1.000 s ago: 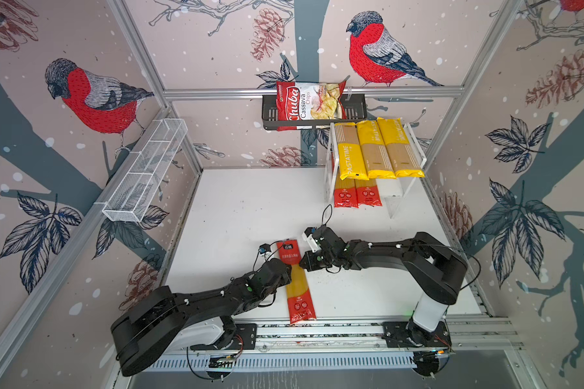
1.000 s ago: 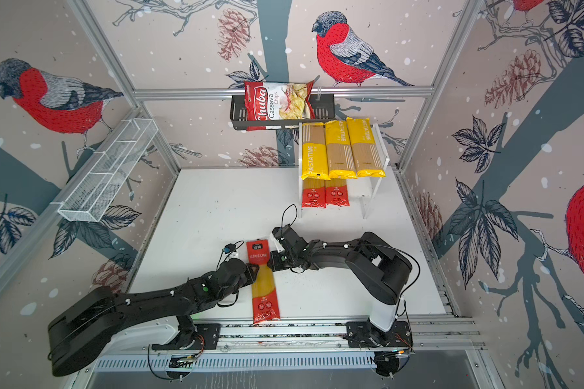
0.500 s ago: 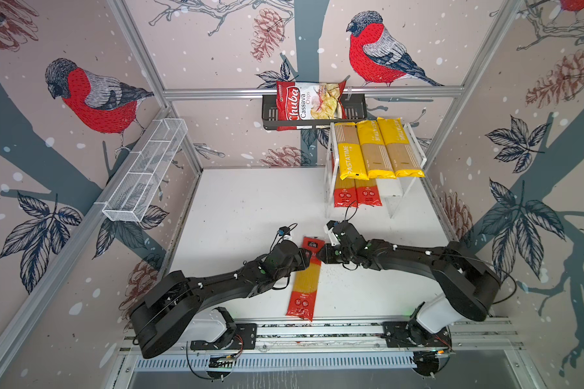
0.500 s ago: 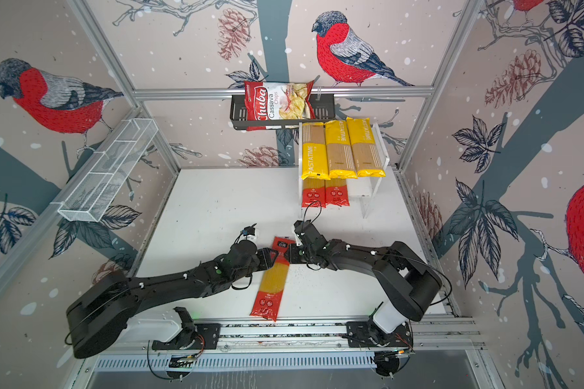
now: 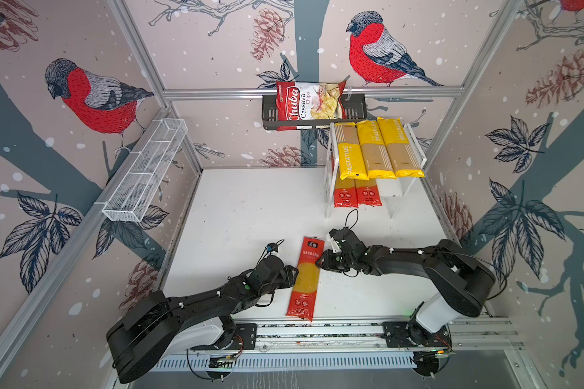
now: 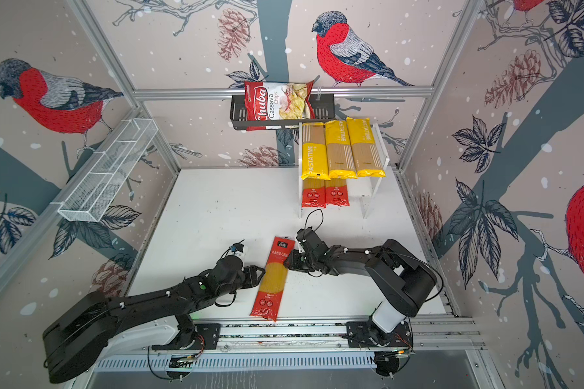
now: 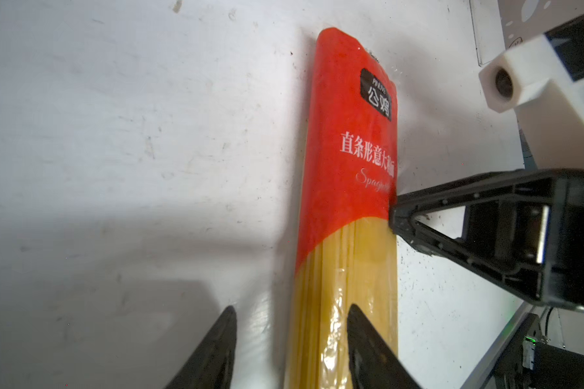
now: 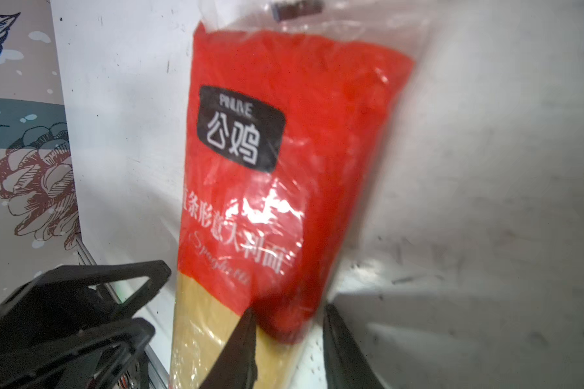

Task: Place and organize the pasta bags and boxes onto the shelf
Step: 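Grasp the red spaghetti pack's sides with the left and right grippers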

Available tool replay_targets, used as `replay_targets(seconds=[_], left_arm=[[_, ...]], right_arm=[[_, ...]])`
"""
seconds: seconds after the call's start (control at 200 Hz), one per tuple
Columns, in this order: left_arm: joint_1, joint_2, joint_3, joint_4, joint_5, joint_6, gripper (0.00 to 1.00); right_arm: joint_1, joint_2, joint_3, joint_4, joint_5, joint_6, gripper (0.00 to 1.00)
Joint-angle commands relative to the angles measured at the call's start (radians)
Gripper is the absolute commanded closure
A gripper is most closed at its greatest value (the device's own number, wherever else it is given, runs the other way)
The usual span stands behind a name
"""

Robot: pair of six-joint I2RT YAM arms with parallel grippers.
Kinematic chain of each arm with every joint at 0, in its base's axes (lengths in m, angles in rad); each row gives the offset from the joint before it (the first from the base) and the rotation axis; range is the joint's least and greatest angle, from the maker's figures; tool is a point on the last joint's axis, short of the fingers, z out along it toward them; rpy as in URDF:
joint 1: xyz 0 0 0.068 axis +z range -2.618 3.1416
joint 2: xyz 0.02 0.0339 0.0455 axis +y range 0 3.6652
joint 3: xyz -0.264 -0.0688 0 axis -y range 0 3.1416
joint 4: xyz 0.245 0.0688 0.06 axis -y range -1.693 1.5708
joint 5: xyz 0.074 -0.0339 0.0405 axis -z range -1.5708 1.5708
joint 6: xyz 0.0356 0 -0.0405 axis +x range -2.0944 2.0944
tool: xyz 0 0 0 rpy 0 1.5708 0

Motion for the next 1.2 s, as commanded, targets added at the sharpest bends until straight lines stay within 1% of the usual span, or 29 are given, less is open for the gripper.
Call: replay_targets(seconds=[0.0, 0.075, 0.185, 0.36, 0.47, 0.52, 0.73, 0.795, 0.855, 0.911, 0.966, 1.196], left_arm=[[-0.001, 0.039, 0.002, 0.096, 0.022, -0.015, 0.5], [0.0, 0.07, 0.009, 0.139, 0.021, -0.017, 0.53], [0.001, 0.133, 0.048, 0.184, 0.01, -0.005, 0.58], [0.031, 0.242, 0.151, 0.195, 0.03, 0.027, 0.6], [0.034, 0.26, 0.168, 0.199, 0.056, 0.03, 0.6], [0.034, 0.249, 0.153, 0.195, 0.062, 0.024, 0.6], [0.034, 0.131, 0.072, 0.104, 0.072, 0.014, 0.55], [0.027, 0.101, 0.051, 0.087, 0.083, 0.005, 0.54], [0.012, 0.087, 0.038, 0.083, 0.081, -0.007, 0.54], [-0.007, 0.088, 0.03, 0.098, 0.074, -0.021, 0.54], [-0.019, 0.105, 0.022, 0.123, 0.074, -0.033, 0.54], [-0.03, 0.17, 0.015, 0.204, 0.052, -0.064, 0.6]], right_arm=[[-0.005, 0.044, 0.061, 0.043, 0.004, -0.002, 0.75], [-0.023, 0.074, 0.106, 0.057, 0.012, 0.002, 0.81], [-0.051, 0.102, 0.171, 0.061, 0.018, -0.002, 0.86], [-0.095, 0.097, 0.219, 0.009, 0.032, -0.044, 0.88], [-0.087, 0.056, 0.178, -0.013, 0.039, -0.054, 0.87], [-0.076, 0.026, 0.145, -0.02, 0.044, -0.049, 0.85], [-0.014, -0.073, -0.014, -0.042, 0.055, 0.004, 0.61], [0.004, -0.095, -0.045, -0.038, 0.058, 0.023, 0.56], [0.015, -0.098, -0.054, -0.024, 0.053, 0.031, 0.55], [0.019, -0.083, -0.046, -0.01, 0.049, 0.032, 0.56], [0.017, -0.054, -0.027, 0.004, 0.046, 0.031, 0.58], [0.001, 0.084, 0.115, 0.041, 0.032, 0.01, 0.77]])
